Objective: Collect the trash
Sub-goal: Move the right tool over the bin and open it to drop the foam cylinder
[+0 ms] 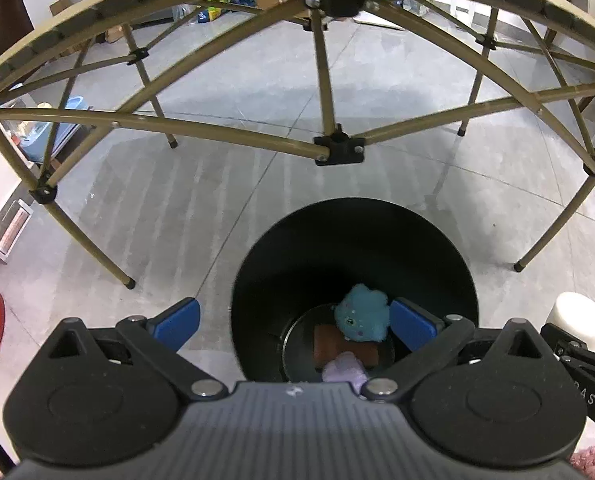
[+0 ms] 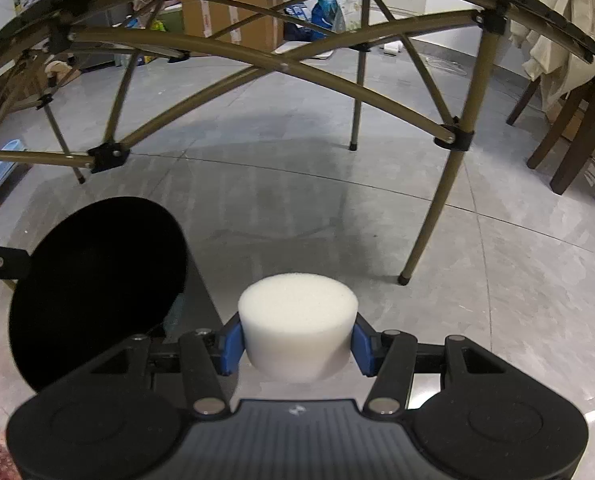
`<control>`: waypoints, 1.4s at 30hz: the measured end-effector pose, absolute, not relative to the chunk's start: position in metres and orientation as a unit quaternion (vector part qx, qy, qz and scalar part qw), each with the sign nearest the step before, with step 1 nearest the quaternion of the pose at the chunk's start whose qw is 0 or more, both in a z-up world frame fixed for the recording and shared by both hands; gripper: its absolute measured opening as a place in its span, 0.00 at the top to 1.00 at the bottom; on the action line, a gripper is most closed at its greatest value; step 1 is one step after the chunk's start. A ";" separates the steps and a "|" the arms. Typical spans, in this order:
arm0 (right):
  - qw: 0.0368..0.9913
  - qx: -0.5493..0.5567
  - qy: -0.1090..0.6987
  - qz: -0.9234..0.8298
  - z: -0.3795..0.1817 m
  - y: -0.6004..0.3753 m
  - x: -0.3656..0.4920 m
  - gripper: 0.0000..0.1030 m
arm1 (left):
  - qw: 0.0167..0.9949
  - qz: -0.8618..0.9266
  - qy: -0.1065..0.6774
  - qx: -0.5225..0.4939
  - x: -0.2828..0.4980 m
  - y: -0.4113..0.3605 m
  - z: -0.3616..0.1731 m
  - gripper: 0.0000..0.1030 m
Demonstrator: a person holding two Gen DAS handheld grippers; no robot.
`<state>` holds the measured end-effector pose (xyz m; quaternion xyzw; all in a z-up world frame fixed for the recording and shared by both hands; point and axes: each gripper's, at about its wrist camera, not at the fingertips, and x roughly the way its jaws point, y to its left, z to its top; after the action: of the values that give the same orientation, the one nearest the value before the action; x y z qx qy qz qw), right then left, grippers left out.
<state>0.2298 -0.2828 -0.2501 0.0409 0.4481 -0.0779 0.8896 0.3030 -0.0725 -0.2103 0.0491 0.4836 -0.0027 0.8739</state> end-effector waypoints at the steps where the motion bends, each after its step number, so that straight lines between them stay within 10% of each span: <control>1: 0.890 0.041 0.448 -0.074 -0.249 -0.280 0.230 0.49 | 0.875 -0.001 0.482 0.048 0.301 -0.070 -0.209 0.00; 42: 0.872 -0.002 0.488 0.032 -0.254 -0.135 0.276 0.48 | 0.865 0.095 0.492 -0.021 0.274 0.071 -0.204 0.00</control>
<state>0.2764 -0.1353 -0.2543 -0.0021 0.4878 0.0317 0.8724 0.2736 0.0705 -0.2045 -0.0213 0.4918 0.0948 0.8653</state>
